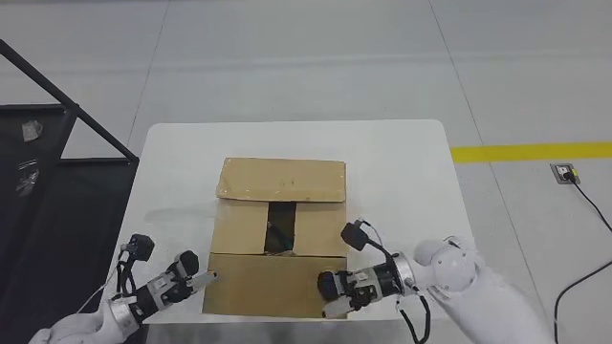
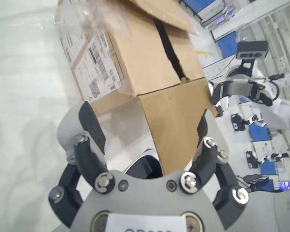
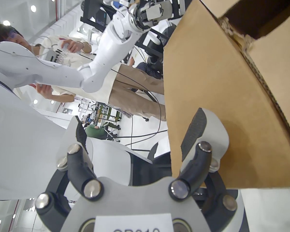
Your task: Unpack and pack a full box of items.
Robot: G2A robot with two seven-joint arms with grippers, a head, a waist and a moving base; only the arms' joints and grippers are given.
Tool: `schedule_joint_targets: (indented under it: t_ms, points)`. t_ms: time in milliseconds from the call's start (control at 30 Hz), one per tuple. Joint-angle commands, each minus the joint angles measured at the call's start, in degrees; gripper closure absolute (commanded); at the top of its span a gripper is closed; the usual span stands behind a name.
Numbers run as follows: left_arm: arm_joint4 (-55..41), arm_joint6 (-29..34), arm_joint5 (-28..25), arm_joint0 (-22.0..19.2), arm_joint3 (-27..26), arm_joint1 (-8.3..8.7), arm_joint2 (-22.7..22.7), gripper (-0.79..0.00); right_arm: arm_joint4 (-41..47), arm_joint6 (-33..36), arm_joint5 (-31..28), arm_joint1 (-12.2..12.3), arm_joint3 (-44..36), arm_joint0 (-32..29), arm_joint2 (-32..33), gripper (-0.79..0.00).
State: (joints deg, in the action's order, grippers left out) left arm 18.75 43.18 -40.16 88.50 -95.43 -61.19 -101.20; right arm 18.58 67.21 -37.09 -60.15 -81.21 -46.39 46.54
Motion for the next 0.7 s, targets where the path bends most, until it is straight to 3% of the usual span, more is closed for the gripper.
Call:
schedule_joint_targets:
  t_ms: [0,300,667]
  points:
    - [5.26,-1.36,-0.12,0.12,0.11,0.03,0.75,-0.785,1.24,-1.33,-1.33,0.07,0.45,1.23,-1.69,-0.785]
    - [19.31,-11.42,3.86,0.33,1.00,-0.25,3.84,-0.785,21.17,-12.76,-12.74,0.36,3.27,2.45,-0.97,-0.785]
    - [18.43,-11.30,3.40,0.40,1.19,-0.22,4.32,-0.785,21.25,-13.07,-12.54,0.33,2.97,2.31,-0.98,-0.785]
